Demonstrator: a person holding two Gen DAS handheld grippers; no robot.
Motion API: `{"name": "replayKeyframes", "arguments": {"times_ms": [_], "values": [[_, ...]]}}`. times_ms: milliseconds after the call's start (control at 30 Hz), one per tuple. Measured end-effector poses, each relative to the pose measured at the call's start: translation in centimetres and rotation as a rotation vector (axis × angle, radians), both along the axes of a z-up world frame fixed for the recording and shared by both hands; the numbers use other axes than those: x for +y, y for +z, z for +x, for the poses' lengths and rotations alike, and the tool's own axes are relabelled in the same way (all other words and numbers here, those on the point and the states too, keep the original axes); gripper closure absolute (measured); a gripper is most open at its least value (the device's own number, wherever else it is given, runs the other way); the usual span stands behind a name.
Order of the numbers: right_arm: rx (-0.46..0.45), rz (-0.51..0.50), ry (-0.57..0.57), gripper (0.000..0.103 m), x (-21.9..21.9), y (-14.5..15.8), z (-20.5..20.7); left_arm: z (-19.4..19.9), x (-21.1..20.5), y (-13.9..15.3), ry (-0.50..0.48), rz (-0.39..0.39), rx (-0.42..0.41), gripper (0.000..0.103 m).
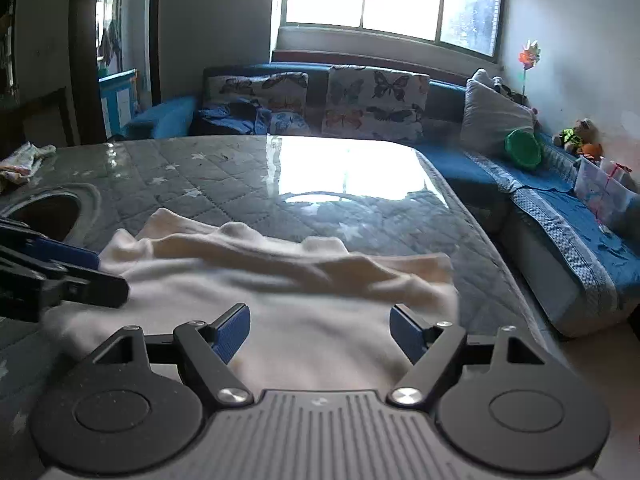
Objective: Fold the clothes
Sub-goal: 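Press the folded sweatshirt flat with both open grippers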
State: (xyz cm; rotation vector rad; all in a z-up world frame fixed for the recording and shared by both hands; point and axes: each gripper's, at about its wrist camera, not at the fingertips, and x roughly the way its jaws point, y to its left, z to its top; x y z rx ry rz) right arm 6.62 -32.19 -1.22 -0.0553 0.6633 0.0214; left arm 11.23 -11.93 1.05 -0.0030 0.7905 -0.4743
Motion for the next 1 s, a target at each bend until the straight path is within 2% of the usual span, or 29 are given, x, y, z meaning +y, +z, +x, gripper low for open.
{"name": "replayKeyframes", "arguments": {"times_ms": [100, 167, 400, 500, 700, 800, 900, 1000], "values": [[-0.005, 0.038, -0.018, 0.025, -0.5, -0.2, -1.7, -0.9, -0.7, -0.5, -0.021, 0.017, -0.004, 0.049], [0.003, 0.046, -0.022, 0.029, -0.5, -0.8, -2.3, -1.2, -1.1, -0.9, -0.026, 0.03, -0.004, 0.049], [-0.005, 0.056, -0.034, 0.029, -0.6, -1.7, -2.6, -1.1, -1.2, -1.5, -0.017, 0.058, -0.017, 0.045], [-0.029, 0.043, -0.027, 0.028, -0.3, -1.2, -3.0, -1.0, -0.2, -1.1, 0.014, 0.048, -0.025, 0.045], [-0.008, 0.056, -0.034, 0.025, -1.0, -1.9, -3.0, 0.6, 2.0, -1.8, 0.124, 0.065, 0.006, 0.045], [-0.017, 0.058, -0.034, 0.024, -0.8, -1.5, -3.0, 1.3, 2.9, -2.0, 0.151, 0.036, 0.027, 0.045], [-0.013, 0.038, -0.021, 0.021, -0.5, -1.6, -2.9, 1.8, 3.1, -2.5, 0.179, 0.057, 0.02, 0.039], [-0.006, 0.046, -0.024, 0.021, -0.6, -1.8, -2.8, 1.9, 3.3, -2.3, 0.195, 0.05, 0.02, 0.04]]}}
